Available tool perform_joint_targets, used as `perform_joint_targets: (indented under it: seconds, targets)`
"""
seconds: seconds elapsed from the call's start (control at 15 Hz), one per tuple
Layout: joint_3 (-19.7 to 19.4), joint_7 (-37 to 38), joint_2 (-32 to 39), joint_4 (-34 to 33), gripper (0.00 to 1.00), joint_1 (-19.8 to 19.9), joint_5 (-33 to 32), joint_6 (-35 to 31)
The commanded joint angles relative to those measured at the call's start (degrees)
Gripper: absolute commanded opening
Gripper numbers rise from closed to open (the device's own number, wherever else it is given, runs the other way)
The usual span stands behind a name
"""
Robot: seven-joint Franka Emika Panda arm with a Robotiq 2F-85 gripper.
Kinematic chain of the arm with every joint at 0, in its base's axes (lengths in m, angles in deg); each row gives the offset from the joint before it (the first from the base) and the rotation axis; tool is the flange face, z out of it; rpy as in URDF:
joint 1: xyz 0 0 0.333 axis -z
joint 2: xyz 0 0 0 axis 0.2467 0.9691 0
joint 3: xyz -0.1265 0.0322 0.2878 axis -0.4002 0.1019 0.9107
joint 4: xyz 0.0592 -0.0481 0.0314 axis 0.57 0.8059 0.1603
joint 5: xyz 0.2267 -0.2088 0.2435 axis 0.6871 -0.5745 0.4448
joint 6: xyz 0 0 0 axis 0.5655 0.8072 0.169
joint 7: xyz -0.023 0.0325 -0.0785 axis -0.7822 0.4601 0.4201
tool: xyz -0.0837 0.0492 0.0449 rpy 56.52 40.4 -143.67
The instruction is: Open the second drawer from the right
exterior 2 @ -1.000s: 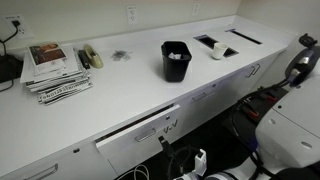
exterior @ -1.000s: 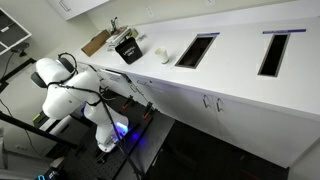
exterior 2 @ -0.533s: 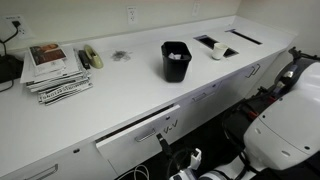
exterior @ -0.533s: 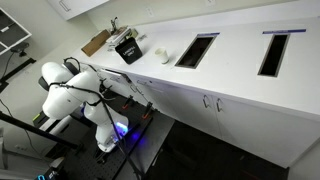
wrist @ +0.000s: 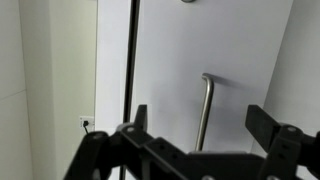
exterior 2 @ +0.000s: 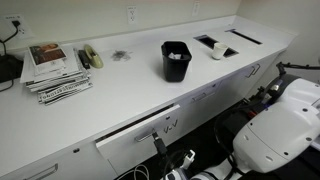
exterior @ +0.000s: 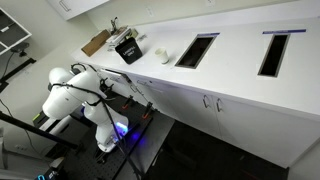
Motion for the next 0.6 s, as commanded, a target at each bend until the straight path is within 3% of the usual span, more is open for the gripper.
perform_joint_targets:
  seconds: [0.0,0.07,0.27,0.33,0.47,0.53]
  targets:
    - [-1.4,0.9,5.6,-8.8,1.0,-0.7,-0.4,1.7]
    - [-1.9,2.8,2.0,-4.0,1.0,-0.4,-0.1,1.7]
    - [-2.6,4.3,2.3,-4.7,0.96,-0.1,0.0,1.7]
    - [-2.9,4.7,2.2,-4.6,0.74,0.0,-0.1,1.7]
    - [-3.1,5.8,2.2,-4.5,0.68,0.1,-0.1,1.7]
    - [-3.2,6.3,2.2,-4.5,0.59,0.1,-0.1,1.7]
